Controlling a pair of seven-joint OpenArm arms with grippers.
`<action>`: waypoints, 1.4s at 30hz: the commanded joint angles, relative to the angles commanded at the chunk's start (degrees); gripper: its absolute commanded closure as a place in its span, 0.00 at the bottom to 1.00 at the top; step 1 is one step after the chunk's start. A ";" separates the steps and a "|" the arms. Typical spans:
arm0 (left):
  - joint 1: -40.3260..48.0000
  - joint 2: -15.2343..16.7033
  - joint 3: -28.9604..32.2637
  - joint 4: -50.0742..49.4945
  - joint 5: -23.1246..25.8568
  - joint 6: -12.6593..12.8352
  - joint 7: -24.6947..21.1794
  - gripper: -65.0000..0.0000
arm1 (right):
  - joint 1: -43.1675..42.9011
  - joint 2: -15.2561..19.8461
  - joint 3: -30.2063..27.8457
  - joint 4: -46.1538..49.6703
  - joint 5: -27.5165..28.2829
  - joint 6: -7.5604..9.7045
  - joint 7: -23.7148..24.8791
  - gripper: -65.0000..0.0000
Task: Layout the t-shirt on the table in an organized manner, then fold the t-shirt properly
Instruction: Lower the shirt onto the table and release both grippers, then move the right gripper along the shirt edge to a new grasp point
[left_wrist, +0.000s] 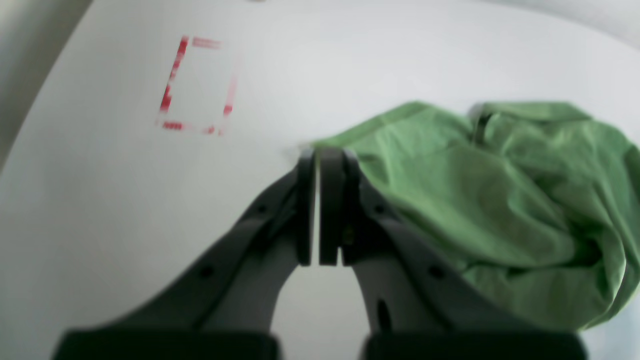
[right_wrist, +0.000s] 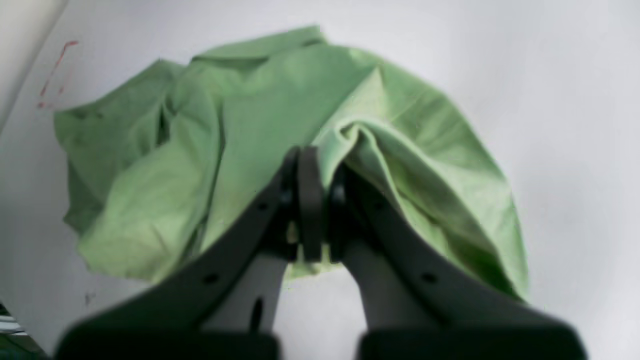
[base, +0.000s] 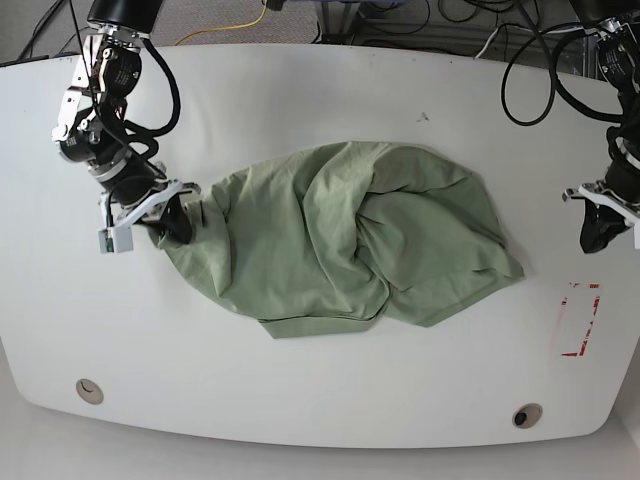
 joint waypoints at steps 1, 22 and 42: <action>0.53 0.00 -0.18 0.00 0.00 0.00 0.00 1.00 | -0.35 0.00 0.00 0.00 0.00 0.00 0.00 1.00; -3.87 2.29 6.77 -0.35 0.35 0.00 0.00 1.00 | -4.40 0.09 0.00 -0.09 -0.09 0.00 0.00 1.00; -16.97 5.63 14.33 -7.38 0.44 0.09 0.00 1.00 | -6.68 -1.32 2.81 0.00 -0.09 -0.09 0.09 1.00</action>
